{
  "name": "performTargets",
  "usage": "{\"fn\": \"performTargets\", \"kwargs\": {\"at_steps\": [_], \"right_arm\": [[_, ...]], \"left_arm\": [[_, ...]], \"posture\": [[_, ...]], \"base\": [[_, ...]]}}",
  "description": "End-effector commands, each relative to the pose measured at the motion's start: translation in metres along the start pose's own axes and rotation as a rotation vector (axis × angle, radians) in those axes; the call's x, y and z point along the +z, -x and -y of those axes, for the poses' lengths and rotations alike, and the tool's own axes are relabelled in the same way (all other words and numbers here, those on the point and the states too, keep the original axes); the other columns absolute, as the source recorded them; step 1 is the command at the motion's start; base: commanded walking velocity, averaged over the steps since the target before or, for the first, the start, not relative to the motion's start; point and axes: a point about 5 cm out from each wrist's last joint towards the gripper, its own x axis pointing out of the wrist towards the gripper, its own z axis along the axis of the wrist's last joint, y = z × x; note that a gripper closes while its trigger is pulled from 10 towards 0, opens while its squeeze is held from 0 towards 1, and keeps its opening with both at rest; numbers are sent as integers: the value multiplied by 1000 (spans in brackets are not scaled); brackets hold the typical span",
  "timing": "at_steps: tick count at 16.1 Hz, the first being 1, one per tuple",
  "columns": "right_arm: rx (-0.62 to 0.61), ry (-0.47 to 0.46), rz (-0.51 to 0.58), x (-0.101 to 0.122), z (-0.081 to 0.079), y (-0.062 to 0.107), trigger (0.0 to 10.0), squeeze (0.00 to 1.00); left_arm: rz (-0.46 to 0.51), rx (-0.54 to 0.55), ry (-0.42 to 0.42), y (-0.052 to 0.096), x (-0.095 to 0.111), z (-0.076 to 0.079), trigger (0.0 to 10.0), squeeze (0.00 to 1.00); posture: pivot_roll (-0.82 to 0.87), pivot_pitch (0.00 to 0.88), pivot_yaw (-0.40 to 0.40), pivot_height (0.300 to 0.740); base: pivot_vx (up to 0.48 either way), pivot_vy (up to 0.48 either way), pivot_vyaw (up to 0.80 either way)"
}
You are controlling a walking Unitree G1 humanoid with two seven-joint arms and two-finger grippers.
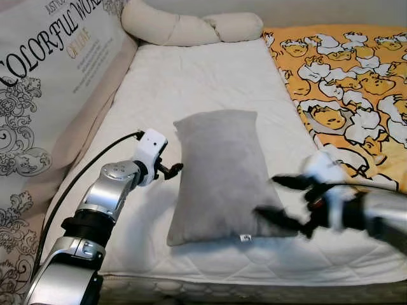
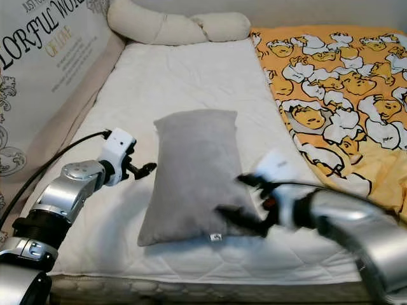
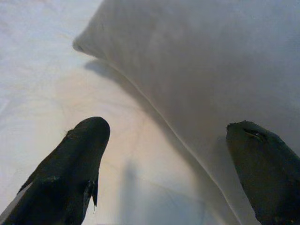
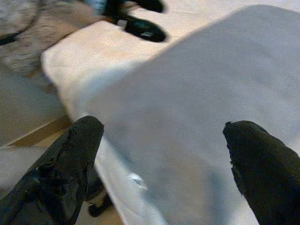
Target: Clean up the room
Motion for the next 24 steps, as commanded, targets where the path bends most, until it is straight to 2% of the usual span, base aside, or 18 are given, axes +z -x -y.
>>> {"fn": "performTargets", "kwargs": {"at_steps": [1,2,3,4,5,6,8,11,12,13,15,17,18,20,21,22,23,24], "right_arm": [[-149,-40,40,-3,26,-2,10000,0],[-295,-108,94,-7,49,-8,10000,0],[-392,-178,142,-9,64,-14,10000,0],[-473,-227,200,-12,77,-17,10000,188],[-576,-339,284,-26,98,-25,10000,1000],[-586,-385,290,-36,104,-32,10000,1000],[-580,-592,351,-56,111,-56,10000,1000],[-550,-797,408,-70,116,-67,10000,1000],[-547,-831,430,-72,118,-68,10000,1000],[-527,-878,437,-77,119,-71,10000,1000],[-475,-818,335,-85,113,-81,10000,1000],[-382,-825,276,-88,102,-95,10000,1000],[-344,-835,242,-94,93,-103,10000,0],[-334,-867,282,-97,88,-110,10000,0],[-325,-883,286,-99,86,-111,9216,0],[-319,-896,250,-106,80,-116,3020,0],[-316,-893,234,-110,76,-118,0,0],[-312,-888,237,-111,73,-120,0,0]], "left_arm": [[56,59,3,-2,11,-7,10000,133],[89,76,62,-5,14,-8,10000,1000],[106,83,126,-8,15,-7,10000,1000],[124,69,174,-10,17,-4,10000,1000],[176,32,290,-15,21,2,10000,1000],[203,25,350,-18,23,5,10000,1000],[253,-9,544,-27,22,16,10000,1000],[257,-28,640,-31,7,25,10000,1000],[271,-29,687,-31,4,25,10000,1000],[299,-34,812,-31,-6,26,10000,1000],[288,-57,869,-31,-24,37,10000,1000],[267,-187,946,-33,-31,54,10000,1000],[210,-256,912,-35,-37,70,10000,1000],[151,-265,885,-39,-45,84,10000,0],[134,-259,880,-40,-47,87,10000,0],[137,-293,897,-42,-45,95,4863,0],[130,-338,906,-43,-42,103,2706,0],[116,-365,880,-44,-41,109,1765,0]], "posture": [[-69,0,91,740],[-75,0,96,740],[-77,0,97,740],[-80,0,104,740],[-78,0,109,740],[-77,0,111,740],[-75,0,121,740],[-65,0,123,740],[-64,0,122,740],[-60,0,118,740],[-63,0,115,740],[-70,0,112,740],[-70,0,108,740],[-70,0,103,740],[-70,0,103,740],[-73,0,101,740],[-72,0,101,740],[-74,0,103,740]], "base": [[0,0,0],[0,0,0],[0,0,0],[0,0,0],[0,0,0],[0,0,0],[0,0,0],[0,0,0],[0,0,0],[0,0,0],[0,0,0],[0,0,0],[0,0,0],[0,0,0],[0,0,0],[0,0,0],[0,0,0],[0,0,0]]}}
